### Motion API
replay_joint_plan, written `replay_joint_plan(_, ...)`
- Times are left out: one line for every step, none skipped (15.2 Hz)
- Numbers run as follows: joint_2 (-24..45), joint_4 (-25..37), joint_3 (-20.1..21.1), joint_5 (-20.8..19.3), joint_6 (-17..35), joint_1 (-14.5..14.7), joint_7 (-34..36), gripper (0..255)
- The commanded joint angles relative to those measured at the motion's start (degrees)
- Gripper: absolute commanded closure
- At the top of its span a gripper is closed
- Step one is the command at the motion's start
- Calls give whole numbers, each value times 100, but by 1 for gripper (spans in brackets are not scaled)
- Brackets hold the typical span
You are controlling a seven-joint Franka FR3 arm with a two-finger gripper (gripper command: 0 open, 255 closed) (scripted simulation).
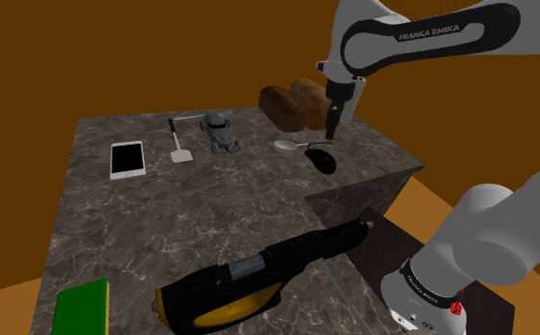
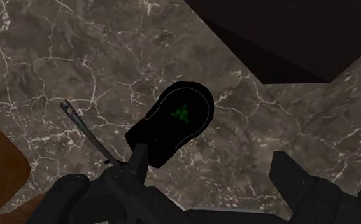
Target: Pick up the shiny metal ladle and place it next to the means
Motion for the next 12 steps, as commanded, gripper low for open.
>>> replay_joint_plan(423,178,-63,-70,281,61,-405,0)
replay_joint_plan(632,270,-82,-95,413,90,-586,0)
replay_joint_plan(840,368,-97,-116,540,119,-764,0)
replay_joint_plan(1049,470,-106,-135,664,143,-941,0)
replay_joint_plan(1257,576,-111,-151,783,167,-1114,0)
replay_joint_plan(1463,687,-110,-166,898,187,-1285,0)
replay_joint_plan(1669,801,-106,-179,1008,207,-1453,0)
replay_joint_plan(1874,919,-96,-193,1114,224,-1618,0)
replay_joint_plan(2077,1041,-82,-206,1215,238,-1779,0)
replay_joint_plan(2278,1166,-64,-220,1313,252,-1937,0)
replay_joint_plan(2435,1267,-45,-232,1386,260,-2059,0)
replay_joint_plan(2466,1225,-50,-236,1459,250,-2058,0)
